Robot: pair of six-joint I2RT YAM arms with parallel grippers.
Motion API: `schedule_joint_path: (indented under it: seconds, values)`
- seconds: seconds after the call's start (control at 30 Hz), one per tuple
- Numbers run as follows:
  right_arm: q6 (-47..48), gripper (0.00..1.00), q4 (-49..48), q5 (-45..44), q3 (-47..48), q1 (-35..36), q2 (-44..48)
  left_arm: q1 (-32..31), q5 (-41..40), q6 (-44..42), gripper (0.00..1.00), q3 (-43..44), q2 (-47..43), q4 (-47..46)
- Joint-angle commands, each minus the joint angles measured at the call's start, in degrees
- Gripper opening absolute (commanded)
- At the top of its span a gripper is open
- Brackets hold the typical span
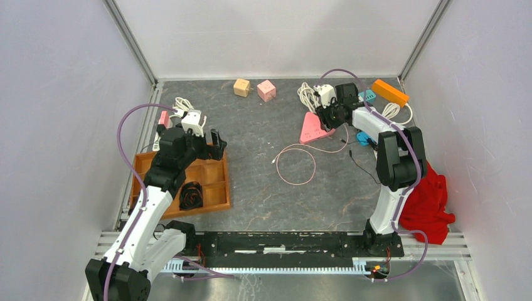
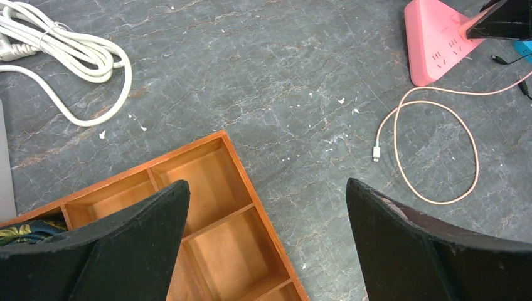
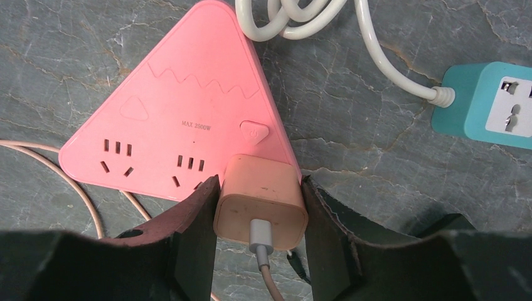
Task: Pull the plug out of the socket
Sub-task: Remove the plug from the socket.
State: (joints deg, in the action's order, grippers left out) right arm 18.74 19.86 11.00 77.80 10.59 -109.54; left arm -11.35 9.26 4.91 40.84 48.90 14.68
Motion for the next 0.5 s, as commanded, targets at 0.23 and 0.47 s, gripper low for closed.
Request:
schedule_joint_path:
  seconds: [0.23, 0.47]
  values:
    - [2.9, 0.0, -4.5, 11.3, -3.2, -0.2, 12.8, 0.1, 3.0, 0.9, 1.0, -0.5, -0.9, -2.9]
    - [3.9, 0.0, -7.1, 25.1, -7.0, -0.2, 17.1, 0.1, 9.0, 7.8, 1.0, -0.3, 1.1, -6.3]
